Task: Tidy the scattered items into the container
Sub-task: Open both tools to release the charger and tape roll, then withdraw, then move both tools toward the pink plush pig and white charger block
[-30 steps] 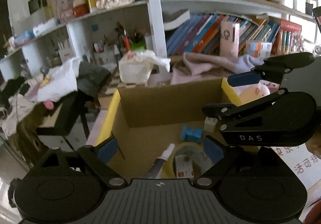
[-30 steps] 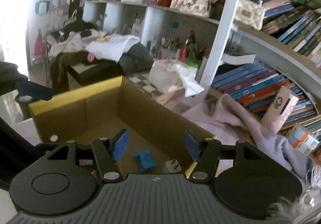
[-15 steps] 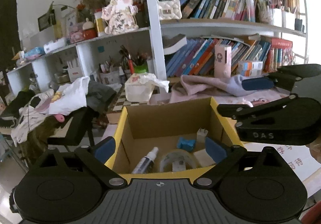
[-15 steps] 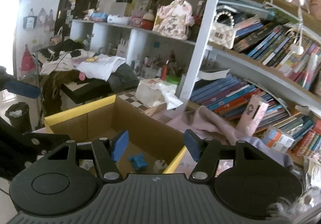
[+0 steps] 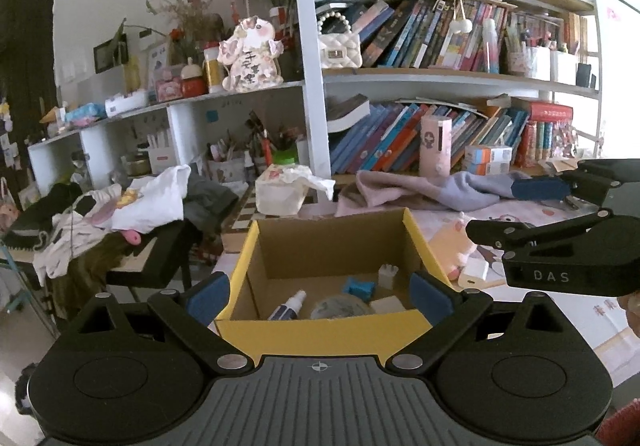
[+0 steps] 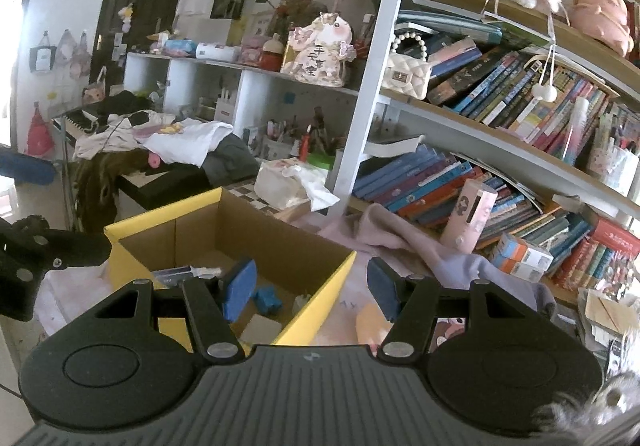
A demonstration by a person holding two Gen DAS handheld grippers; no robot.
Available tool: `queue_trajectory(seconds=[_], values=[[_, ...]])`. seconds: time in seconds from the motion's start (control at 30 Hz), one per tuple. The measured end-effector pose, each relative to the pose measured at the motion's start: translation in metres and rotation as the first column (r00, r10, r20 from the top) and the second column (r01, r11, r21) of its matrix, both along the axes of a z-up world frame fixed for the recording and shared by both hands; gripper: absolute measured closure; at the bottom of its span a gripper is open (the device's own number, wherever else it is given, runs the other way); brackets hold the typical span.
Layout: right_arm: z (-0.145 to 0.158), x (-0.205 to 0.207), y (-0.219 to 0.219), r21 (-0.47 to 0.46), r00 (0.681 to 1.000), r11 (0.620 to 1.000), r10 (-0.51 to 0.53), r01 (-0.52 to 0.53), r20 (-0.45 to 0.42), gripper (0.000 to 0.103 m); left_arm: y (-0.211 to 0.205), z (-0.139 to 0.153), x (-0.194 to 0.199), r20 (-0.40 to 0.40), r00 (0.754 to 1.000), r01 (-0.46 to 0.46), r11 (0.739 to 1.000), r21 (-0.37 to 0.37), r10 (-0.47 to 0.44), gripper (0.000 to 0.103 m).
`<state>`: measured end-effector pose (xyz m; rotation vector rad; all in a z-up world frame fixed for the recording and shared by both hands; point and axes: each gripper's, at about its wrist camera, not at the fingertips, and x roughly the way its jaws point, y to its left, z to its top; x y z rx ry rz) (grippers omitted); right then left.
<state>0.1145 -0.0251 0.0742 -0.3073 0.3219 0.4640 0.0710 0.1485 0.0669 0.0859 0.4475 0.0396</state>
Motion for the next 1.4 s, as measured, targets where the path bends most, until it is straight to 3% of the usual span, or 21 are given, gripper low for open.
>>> queue_trajectory(seconds=[0.37,0.9,1.4], values=[[-0.013,-0.036,-0.022,0.005,0.998,0.998,-0.062,0.062,-0.024,0.043,-0.014,-0.010,-0.027,-0.029,0.999,0.030,0.999,-0.011,-0.030,0.005],[-0.044,-0.074,-0.046,0.002,0.979,0.986,-0.162,0.164,-0.127,0.043,-0.030,-0.040,-0.054,-0.104,0.992,0.062,0.997,-0.052,-0.067,0.005],[-0.060,-0.090,-0.040,-0.072,0.978,0.989,-0.138,0.128,-0.156,0.037,-0.043,-0.062,-0.060,-0.186,0.974,0.116,0.990,-0.081,-0.129,0.005]])
